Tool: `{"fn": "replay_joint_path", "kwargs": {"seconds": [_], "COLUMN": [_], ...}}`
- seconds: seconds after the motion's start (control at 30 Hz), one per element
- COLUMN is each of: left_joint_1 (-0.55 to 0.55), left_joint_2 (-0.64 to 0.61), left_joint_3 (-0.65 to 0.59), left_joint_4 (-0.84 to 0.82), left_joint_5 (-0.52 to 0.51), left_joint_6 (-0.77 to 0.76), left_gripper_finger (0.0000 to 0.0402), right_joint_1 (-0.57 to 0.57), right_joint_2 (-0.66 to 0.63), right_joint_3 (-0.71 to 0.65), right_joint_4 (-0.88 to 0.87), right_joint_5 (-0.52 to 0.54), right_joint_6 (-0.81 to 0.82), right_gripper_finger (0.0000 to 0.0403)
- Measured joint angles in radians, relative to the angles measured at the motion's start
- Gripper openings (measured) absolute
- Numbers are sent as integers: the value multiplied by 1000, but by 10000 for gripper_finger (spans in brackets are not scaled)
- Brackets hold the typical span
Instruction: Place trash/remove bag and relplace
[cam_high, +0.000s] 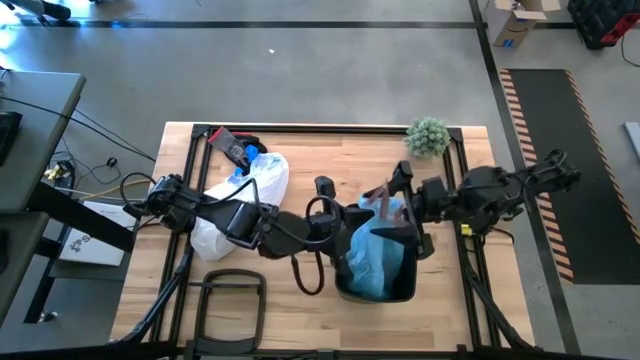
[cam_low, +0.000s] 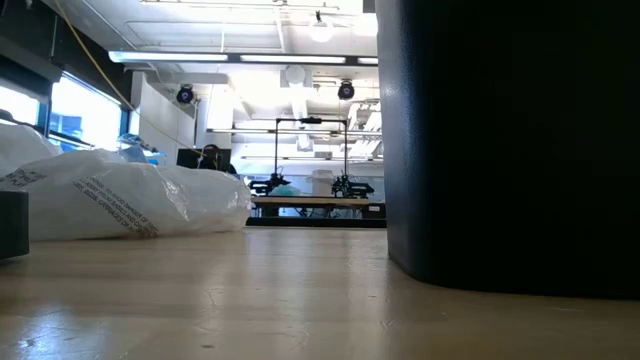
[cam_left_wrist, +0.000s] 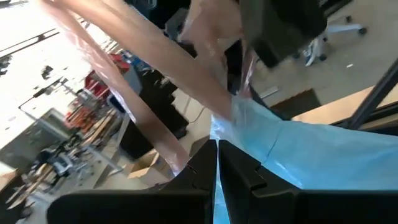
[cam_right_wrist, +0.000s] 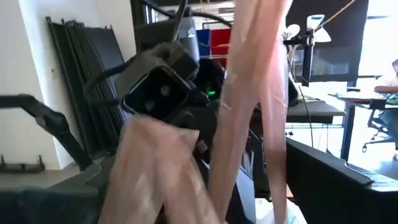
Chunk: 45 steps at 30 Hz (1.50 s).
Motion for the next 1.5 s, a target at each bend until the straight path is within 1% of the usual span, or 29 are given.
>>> {"fn": "replay_joint_path", "kwargs": {"seconds": [0.13,0.2,0.23,0.33,0.47,0.5,0.57,0.63,0.73,0.8,0.87,1.03,1.07,1.1,1.17,1.23,1.33,1.4,1.5], "left_joint_1": [5,5,2,-21,-68,-87,-127,-171,-228,-257,-274,-276,-274,-273,-269,-269,-272,-272,-272], "left_joint_2": [0,0,0,0,-4,-5,-7,-10,-9,-9,-9,-9,-8,-8,-8,-7,-7,-7,-7], "left_joint_3": [0,0,0,0,1,7,21,26,25,14,13,12,12,11,11,11,11,11,11], "left_joint_4": [1,4,9,67,175,190,192,192,178,139,54,-225,-280,-335,-431,-503,-586,-616,-628], "left_joint_5": [63,80,82,52,-25,-53,-121,-196,-318,-376,-408,-417,-417,-417,-420,-447,-468,-478,-500], "left_joint_6": [-11,-9,-2,48,173,198,222,225,241,214,131,-172,-233,-292,-399,-475,-569,-609,-623], "left_gripper_finger": [0,0,0,0,0,0,0,0,0,0,0,0,0,0,0,0,0,0,0], "right_joint_1": [0,0,0,0,-3,-8,-14,-26,-56,-83,-107,-177,-193,-210,-243,-276,-307,-310,-298], "right_joint_2": [4,3,3,3,14,21,42,71,134,194,262,465,481,458,454,446,441,437,438], "right_joint_3": [0,0,0,0,51,77,146,237,416,554,699,1098,1096,1045,1000,1003,1043,1067,1078], "right_joint_4": [-4,-5,-8,-13,-9,-9,-17,-64,-154,-202,-253,-345,-285,-177,-115,-172,-262,-343,-454], "right_joint_5": [39,60,60,12,8,13,25,32,16,6,-25,-115,-120,-127,-147,-147,-157,-189,-259], "right_joint_6": [6,20,20,22,68,55,40,13,-79,-132,-183,-288,-310,-326,-357,-368,-328,-278,-217], "right_gripper_finger": [308,285,268,188,42,22,13,5,2,1,0,0,0,0,0,0,0,0,0]}}
